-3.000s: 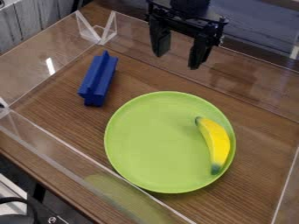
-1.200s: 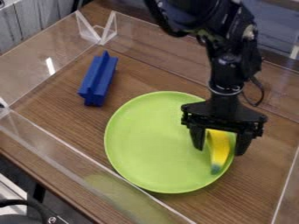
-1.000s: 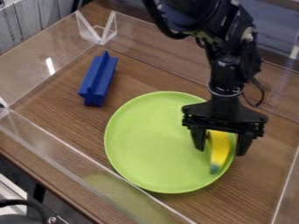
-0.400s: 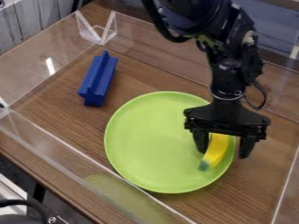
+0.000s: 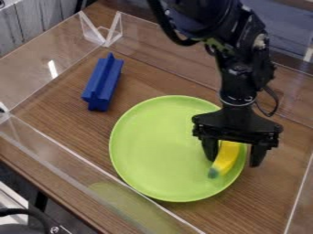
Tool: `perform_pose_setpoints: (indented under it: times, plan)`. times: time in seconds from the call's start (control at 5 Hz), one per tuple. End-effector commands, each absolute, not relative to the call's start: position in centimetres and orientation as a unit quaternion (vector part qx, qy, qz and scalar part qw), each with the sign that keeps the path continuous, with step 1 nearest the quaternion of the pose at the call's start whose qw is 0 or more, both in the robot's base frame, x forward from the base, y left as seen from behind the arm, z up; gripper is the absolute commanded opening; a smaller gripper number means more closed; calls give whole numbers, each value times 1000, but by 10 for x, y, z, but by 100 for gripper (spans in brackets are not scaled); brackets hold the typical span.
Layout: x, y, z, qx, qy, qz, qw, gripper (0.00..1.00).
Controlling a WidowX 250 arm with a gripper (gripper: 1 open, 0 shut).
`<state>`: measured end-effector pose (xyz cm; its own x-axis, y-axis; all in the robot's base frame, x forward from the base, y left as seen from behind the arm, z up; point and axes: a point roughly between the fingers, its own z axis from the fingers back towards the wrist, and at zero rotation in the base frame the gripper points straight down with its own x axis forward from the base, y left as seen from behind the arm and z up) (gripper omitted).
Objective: Remove the banana from inside the green plate and put it on the table
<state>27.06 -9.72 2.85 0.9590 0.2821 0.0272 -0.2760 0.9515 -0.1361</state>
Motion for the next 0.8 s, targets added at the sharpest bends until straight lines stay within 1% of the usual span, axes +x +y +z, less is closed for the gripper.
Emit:
perform_pose_setpoints:
  times: [0.0, 0.6]
  plan:
    - [275, -102, 42, -77, -46, 136, 987, 100]
    - [273, -104, 51, -82, -54, 133, 986, 100]
